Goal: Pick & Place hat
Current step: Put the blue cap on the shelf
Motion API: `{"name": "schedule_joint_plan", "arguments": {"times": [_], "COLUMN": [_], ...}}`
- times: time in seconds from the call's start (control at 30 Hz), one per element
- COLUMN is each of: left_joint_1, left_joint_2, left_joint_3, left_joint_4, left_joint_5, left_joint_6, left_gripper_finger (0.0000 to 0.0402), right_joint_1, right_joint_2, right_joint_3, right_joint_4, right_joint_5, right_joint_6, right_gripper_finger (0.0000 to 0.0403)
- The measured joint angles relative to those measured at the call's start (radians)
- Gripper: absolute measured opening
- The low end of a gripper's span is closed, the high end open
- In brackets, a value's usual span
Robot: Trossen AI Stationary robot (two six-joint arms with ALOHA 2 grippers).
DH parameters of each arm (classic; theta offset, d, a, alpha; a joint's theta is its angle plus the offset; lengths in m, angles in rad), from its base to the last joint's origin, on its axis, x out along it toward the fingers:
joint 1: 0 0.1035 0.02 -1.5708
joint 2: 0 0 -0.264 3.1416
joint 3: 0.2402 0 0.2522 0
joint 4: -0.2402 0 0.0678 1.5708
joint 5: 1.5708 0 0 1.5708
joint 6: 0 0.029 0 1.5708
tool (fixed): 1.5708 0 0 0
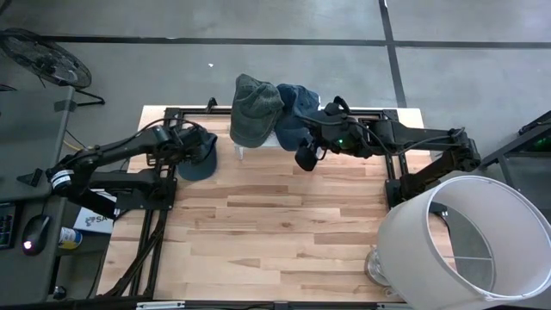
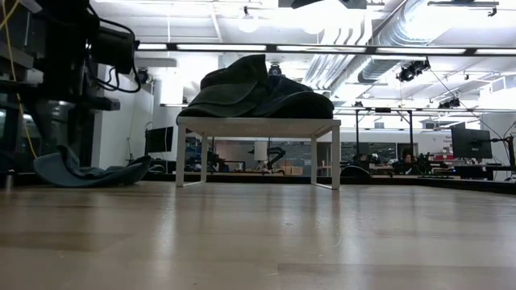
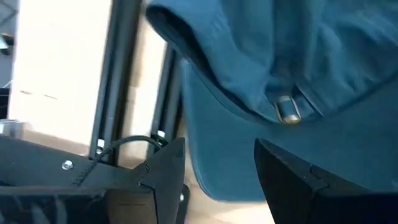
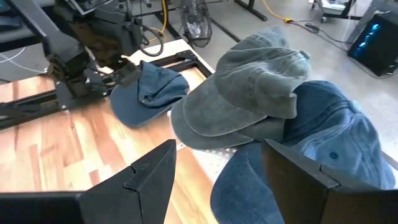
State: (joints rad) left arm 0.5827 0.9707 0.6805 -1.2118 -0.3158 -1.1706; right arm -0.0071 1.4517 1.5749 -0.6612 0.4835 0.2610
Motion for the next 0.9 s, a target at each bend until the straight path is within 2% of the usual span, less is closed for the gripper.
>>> {"name": "schedule_joint_plan", "arguments": {"times": [0.2,0.53,0.9], "left_joint_1": [0.000,0.000,0.013], "left_joint_2": [0.000,0.012,0.127], "left_joint_3": [-0.013,-0.042,-0.043], "left_joint_4": [0.015,0.017,0.112], "left_joint_5": [-0.031,-0.075,-0.064], "left_joint_6": [-0.075,-0.126,-0.124], "left_gripper_finger": [0.0185,0.0185,0.0185], "right_joint_1": [0.000,0.000,0.000], "right_joint_2": [0.000,0.000,0.000], "right_joint_3": [0.000,0.000,0.000], "right_joint_4": [-0.014,-0.016,-0.016], "right_joint_5": [-0.046,-0.053,-0.068], "right_joint_6": [-0.016,-0.053,-0.079], "right_gripper_finger": [0.0229,0.0229,0.0228]}}
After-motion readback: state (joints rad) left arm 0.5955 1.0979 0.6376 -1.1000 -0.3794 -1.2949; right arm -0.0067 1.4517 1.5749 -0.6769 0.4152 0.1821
